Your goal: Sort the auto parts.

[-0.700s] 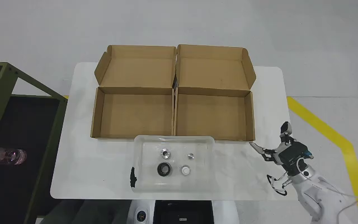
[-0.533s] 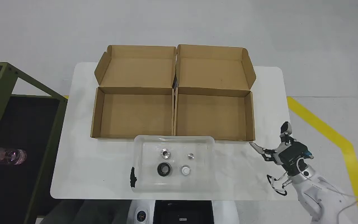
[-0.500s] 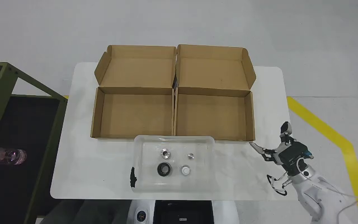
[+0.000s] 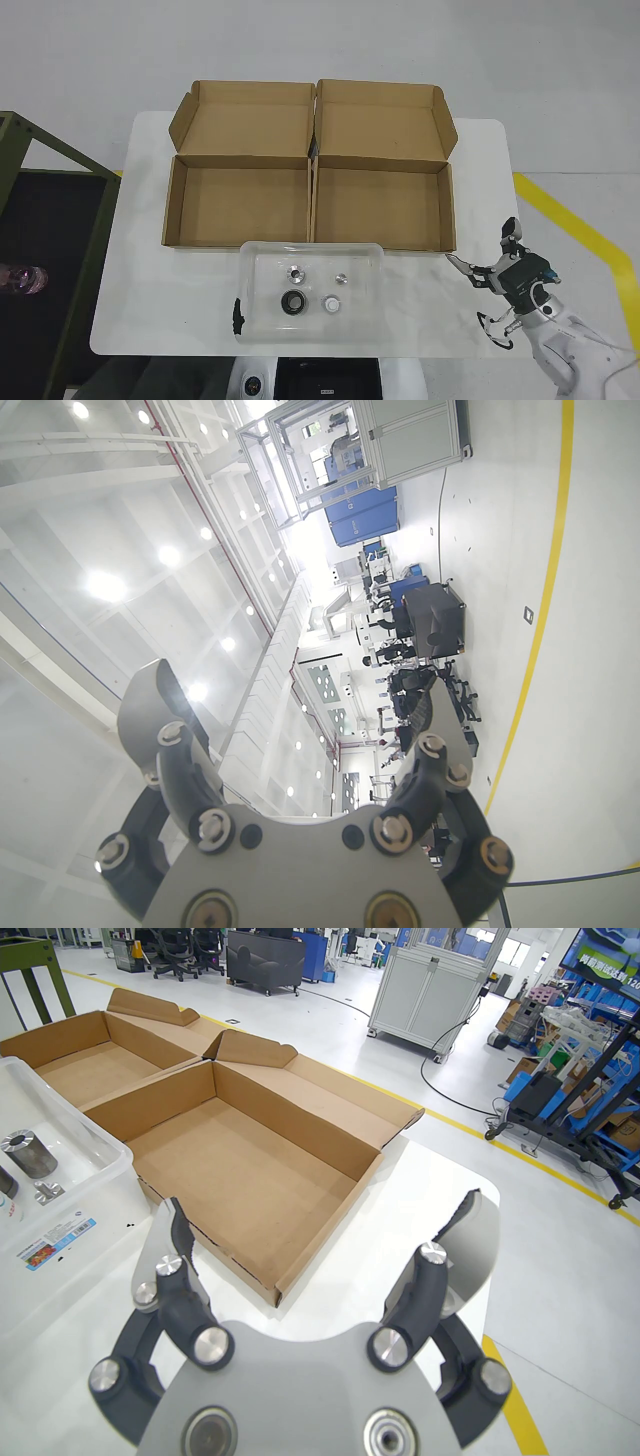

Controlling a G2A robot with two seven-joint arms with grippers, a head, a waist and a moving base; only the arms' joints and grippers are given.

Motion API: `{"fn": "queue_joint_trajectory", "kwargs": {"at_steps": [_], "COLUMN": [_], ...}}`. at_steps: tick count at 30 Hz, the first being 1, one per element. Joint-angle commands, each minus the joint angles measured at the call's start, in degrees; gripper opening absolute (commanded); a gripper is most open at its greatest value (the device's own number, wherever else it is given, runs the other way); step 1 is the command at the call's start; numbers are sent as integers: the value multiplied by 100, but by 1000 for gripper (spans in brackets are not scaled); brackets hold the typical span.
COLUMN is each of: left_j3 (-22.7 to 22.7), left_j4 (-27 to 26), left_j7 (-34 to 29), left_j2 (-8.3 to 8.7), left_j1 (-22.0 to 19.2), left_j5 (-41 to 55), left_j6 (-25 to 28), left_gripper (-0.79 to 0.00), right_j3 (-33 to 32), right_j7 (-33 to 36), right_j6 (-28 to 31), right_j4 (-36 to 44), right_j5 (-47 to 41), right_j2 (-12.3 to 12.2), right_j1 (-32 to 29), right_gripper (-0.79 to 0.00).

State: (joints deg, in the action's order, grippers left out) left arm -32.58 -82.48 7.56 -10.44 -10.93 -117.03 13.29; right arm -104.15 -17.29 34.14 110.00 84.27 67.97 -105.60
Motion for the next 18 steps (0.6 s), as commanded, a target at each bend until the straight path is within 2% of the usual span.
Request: {"fn": "queue_joint_trajectory", "kwargs": {"at_steps": [1,11,18], "left_j3": [0,0,0], "left_j4": [0,0,0], "left_j7": [0,0,0], "left_j2": [0,0,0], "left_j1": [0,0,0], "left_j5": [0,0,0], "left_j6": [0,0,0], "left_gripper": [0,0,0], "right_j3": [38,409,1017], "right_j7": [118,871,1320], "right_j6": [18,872,1546], "right_j4": [-8,355,262], "right_j5": [-22,255,-67], "right_j2": [-2,-92,-129], "right_j1": [18,356,995], "right_gripper": [0,0,0]}}
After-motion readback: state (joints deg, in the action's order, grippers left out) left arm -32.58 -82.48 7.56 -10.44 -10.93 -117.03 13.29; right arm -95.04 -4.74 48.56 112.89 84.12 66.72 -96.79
